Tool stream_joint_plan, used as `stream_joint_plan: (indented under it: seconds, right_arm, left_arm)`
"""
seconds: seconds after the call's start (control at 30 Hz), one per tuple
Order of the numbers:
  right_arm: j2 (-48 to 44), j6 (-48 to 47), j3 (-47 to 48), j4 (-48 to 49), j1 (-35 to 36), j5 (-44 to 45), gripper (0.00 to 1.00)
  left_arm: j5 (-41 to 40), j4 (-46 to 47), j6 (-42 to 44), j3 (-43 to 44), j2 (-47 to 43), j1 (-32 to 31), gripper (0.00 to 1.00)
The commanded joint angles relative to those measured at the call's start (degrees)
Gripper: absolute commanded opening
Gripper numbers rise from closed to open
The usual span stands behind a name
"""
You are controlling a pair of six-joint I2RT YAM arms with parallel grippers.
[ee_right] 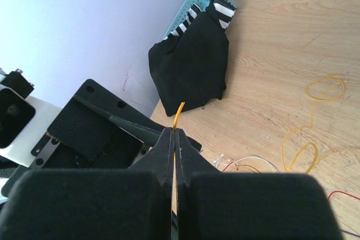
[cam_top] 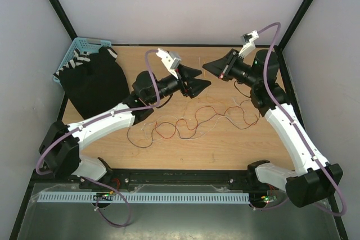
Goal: Zip-tie the wires
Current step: Straighten the cable at the center of the board.
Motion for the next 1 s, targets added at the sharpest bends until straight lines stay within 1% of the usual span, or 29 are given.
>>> stream_joint_plan:
  seconds: [0.0, 0.2, 0.27, 0.3, 0.43, 0.5, 0.53, 0.57, 0.6, 0.67, 0.73, 0.87, 0.9, 0.97]
  right_arm:
    - [-2.28, 2.46, -1.17, 3.53, 0.28, -1.16, 0.02]
    - [-4.15, 3.86, -2.01, 4.07, 0.29, -1.02, 0.02]
    - [-4.67, 4.21, -2.25, 4.05, 0.30, -0.99, 0.02]
    - [-4.96, 4.46, -2.31, 4.18, 0.28, -1.00, 0.02]
    - [-5.44, 4.87, -2.75, 4.56, 0.36, -1.03, 0.02]
    - [-5.53, 4.71, -2.94, 4.45, 0.33, -0.95, 0.02]
    - [-5.46, 4.62, -2.98, 4.49, 0.33, -0.79, 0.02]
    - [-5.40, 4.25, -2.97, 4.37, 0.36, -0.54, 0.03]
    - [-5.30, 3.92, -2.75, 4.14, 0.37, -0.21, 0.06]
    - [-4.91, 3.10, -1.87, 3.89, 0.33, -0.08, 0.20]
    - [-4.19, 0.84, 0.84, 2.40, 0.24, -0.52, 0.41]
    - [-4.60, -7.40, 7.67, -4.09, 0.27, 1.82, 0.70]
    - [-5.49, -9.28, 7.96, -4.51, 0.28, 3.20, 0.78]
    - [-8.77, -11.83, 6.58, -4.71, 0.28, 6.88, 0.91]
  left_arm:
    - [-0.55, 6.00, 0.09, 2.58, 1.22, -1.21, 0.63]
    - [-0.83, 6.32, -0.36, 3.23, 3.47, -1.52, 0.44]
    - [-0.88, 6.38, -0.34, 3.29, 3.88, -1.57, 0.36]
    - [-1.03, 6.46, -0.43, 3.33, 4.03, -1.58, 0.30]
    - [-1.13, 6.92, -0.63, 3.59, 4.17, -1.62, 0.13]
    - [-1.15, 7.67, -0.73, 3.48, 4.10, -1.54, 0.02]
    - [-1.25, 8.08, -0.81, 3.50, 3.93, -1.57, 0.00]
    - [-1.33, 8.44, -0.83, 3.42, 3.70, -1.58, 0.00]
    - [-1.46, 8.50, -0.81, 3.42, 3.46, -1.53, 0.00]
    - [-2.12, 8.44, -0.60, 3.35, 2.75, -1.53, 0.00]
    - [-3.40, 7.59, -0.10, 3.15, 1.45, -1.34, 0.00]
    - [-5.77, 1.54, 1.61, 4.65, -2.65, 0.41, 0.00]
    - [-5.95, -0.16, 1.60, 5.24, -3.54, 1.22, 0.00]
    - [-6.11, -3.00, 1.15, 6.37, -5.26, 2.70, 0.00]
